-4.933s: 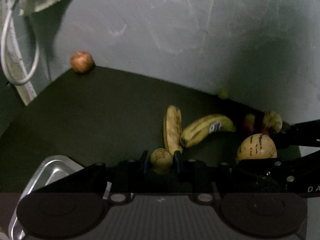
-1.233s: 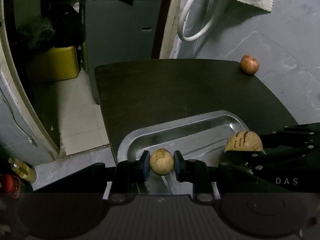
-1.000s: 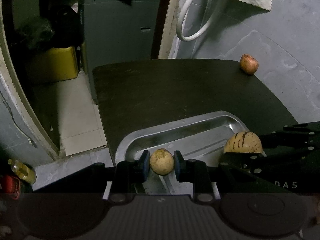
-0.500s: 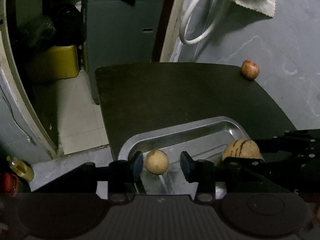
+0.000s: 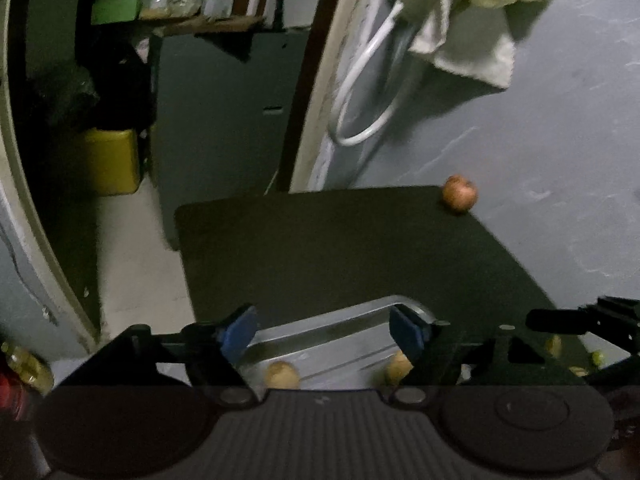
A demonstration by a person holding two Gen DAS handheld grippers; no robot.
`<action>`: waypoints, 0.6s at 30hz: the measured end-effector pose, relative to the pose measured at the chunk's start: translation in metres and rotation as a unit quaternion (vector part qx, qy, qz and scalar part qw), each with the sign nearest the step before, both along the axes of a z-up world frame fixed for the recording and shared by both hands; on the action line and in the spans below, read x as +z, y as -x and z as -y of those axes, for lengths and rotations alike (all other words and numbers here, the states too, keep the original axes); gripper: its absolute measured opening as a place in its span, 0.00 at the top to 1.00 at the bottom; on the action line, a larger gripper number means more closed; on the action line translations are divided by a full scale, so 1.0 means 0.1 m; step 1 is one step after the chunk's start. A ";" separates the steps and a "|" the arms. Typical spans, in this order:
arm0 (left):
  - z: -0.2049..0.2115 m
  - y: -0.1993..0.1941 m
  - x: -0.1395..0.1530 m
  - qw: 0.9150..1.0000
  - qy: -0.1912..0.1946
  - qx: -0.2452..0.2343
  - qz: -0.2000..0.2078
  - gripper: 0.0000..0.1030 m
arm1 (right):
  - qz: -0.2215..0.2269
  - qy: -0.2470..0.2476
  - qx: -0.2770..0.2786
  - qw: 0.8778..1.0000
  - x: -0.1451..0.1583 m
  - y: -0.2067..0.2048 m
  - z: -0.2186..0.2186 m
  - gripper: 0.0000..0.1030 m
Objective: Organize fruits
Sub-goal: 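Open both tools to drop the tan fruit and melon into the tray, then withdraw both tools from the tray back toward the remaining fruits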
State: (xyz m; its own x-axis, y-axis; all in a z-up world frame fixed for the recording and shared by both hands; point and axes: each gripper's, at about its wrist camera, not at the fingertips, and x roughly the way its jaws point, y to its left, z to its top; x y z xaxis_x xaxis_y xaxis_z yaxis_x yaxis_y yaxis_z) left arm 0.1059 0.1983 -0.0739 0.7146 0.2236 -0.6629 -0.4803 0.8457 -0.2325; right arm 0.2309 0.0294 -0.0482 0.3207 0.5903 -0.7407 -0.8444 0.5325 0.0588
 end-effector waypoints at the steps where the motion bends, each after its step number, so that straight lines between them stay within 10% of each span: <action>1: 0.03 0.01 0.04 1.000 -0.001 -0.004 0.005 0.19 | 0.002 -0.004 -0.008 1.000 0.05 0.02 0.06 0.10; 18: 0.72 0.31 0.62 0.994 -0.004 -0.089 0.056 0.01 | 0.015 -0.089 -0.163 0.983 0.71 0.75 1.37 0.01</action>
State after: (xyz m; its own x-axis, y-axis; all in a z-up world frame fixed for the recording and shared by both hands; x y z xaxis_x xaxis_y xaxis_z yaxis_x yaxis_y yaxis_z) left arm 0.0751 0.1266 -0.0118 0.8121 0.0926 -0.5762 -0.2951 0.9170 -0.2685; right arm 0.1554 -0.1081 0.0224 0.5342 0.5721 -0.6224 -0.6341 0.7580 0.1525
